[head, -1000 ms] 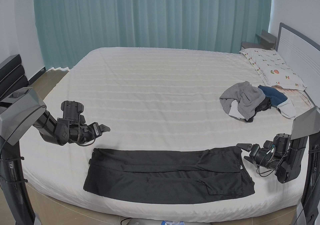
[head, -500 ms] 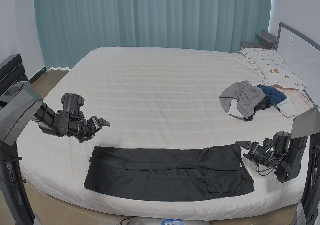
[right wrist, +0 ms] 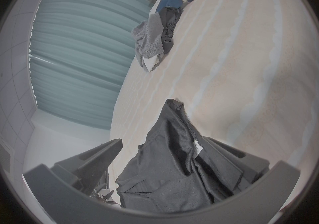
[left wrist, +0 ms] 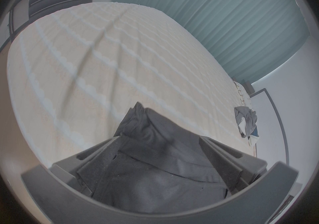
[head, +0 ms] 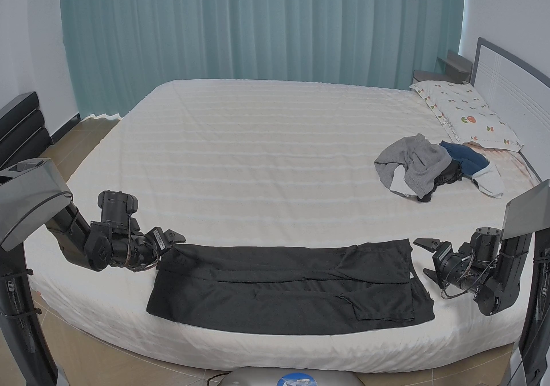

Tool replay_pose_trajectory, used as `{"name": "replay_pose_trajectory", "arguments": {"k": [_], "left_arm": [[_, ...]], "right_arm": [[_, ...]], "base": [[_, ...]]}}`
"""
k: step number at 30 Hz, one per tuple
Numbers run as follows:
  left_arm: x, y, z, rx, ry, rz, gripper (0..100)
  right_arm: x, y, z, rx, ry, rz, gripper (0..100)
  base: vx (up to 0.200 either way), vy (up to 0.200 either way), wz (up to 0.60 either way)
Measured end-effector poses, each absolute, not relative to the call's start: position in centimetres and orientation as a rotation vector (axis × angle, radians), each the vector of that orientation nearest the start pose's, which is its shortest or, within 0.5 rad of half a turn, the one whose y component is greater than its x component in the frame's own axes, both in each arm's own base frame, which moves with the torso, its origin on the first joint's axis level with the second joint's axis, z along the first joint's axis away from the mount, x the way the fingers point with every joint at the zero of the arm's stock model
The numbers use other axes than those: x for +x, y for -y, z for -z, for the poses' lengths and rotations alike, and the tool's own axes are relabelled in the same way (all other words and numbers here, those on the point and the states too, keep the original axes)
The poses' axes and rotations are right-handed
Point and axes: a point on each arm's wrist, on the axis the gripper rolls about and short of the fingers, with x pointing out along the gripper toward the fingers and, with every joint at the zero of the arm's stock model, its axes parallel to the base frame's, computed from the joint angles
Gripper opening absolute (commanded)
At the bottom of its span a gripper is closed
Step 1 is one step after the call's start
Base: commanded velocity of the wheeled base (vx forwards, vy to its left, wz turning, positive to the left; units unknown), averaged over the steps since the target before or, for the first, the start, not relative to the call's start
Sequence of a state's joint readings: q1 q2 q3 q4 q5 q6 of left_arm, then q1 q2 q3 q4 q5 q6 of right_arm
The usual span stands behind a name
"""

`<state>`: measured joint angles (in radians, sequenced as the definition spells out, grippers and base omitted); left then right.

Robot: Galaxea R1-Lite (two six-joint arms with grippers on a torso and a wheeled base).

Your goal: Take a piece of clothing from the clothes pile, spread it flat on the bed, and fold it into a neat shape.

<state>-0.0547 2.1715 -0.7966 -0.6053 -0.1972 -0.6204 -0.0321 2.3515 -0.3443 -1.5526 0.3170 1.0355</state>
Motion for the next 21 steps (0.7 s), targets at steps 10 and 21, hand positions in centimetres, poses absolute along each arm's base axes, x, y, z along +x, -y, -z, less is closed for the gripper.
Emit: {"name": "replay_pose_trajectory", "arguments": {"k": [10, 21], "left_arm": [[35.4, 0.8, 0.0, -0.647, -0.739, -0.017, 100], [35.3, 0.5, 2.0, -0.654, -0.748, -0.031, 100]], "right_arm": [[29.2, 0.1, 2.2, 1.097, -0.574, -0.015, 100], [28.9, -0.1, 2.3, 1.094, -0.590, -0.015, 100]], "base": [[0.000, 0.000, 0.00], [0.000, 0.000, 0.00]]}}
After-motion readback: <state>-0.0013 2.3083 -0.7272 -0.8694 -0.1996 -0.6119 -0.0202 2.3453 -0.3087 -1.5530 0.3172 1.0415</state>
